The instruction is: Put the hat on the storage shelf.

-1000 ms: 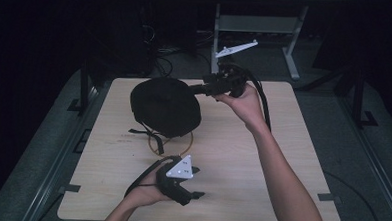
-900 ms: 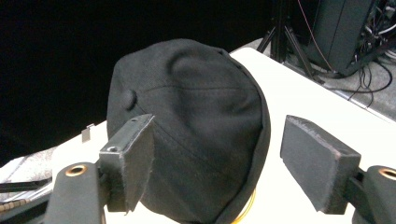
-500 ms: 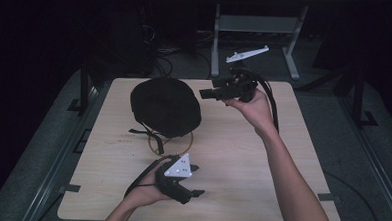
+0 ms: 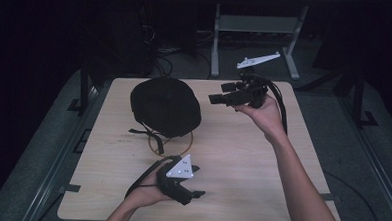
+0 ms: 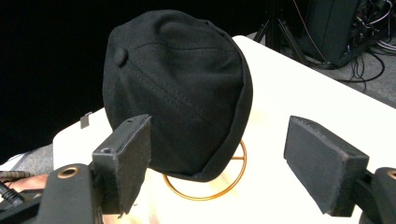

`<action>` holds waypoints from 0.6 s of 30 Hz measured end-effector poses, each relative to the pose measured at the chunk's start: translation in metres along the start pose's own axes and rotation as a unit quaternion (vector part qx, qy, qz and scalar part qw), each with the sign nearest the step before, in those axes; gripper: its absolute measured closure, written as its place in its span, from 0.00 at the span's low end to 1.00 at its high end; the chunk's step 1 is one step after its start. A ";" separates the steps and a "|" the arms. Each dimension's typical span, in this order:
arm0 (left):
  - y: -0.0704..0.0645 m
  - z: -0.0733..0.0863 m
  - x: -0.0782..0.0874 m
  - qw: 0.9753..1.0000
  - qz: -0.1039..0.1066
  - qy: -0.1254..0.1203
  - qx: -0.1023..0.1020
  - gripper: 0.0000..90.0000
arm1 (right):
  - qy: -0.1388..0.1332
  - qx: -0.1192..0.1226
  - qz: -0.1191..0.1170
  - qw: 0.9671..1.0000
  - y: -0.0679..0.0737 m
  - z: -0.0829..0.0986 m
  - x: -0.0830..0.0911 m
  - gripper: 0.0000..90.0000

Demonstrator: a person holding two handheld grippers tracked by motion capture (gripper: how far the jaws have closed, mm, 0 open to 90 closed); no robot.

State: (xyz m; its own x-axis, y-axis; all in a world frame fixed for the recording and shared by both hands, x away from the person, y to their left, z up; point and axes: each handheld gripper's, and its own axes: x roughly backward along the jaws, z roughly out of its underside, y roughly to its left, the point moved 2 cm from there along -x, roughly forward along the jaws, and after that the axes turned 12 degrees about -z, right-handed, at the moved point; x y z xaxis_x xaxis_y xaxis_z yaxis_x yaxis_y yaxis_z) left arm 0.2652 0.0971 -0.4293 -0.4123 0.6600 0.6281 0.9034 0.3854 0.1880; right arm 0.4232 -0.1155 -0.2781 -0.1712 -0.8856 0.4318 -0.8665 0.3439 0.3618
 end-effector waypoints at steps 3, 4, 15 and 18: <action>0.000 0.000 0.000 1.000 -0.003 0.000 -0.003 0.28 | -0.004 0.000 0.002 1.000 0.000 0.005 0.006 0.25; 0.000 0.000 0.000 1.000 -0.003 0.000 -0.003 0.28 | -0.004 0.000 0.002 1.000 0.000 0.005 0.006 0.25; 0.000 0.001 -0.001 1.000 -0.008 0.006 -0.002 0.27 | -0.003 -0.003 0.007 1.000 0.000 0.021 0.020 0.23; 0.000 0.001 -0.001 1.000 -0.006 0.006 -0.001 0.27 | -0.003 -0.005 0.007 1.000 -0.001 0.024 0.022 0.23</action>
State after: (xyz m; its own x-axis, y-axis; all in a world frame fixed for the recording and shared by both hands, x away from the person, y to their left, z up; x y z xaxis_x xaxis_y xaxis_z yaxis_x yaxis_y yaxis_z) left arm 0.2653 0.0969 -0.4308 -0.4222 0.6479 0.6340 0.8984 0.3925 0.1971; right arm 0.4087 -0.1429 -0.2891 -0.1857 -0.8822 0.4327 -0.8592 0.3594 0.3640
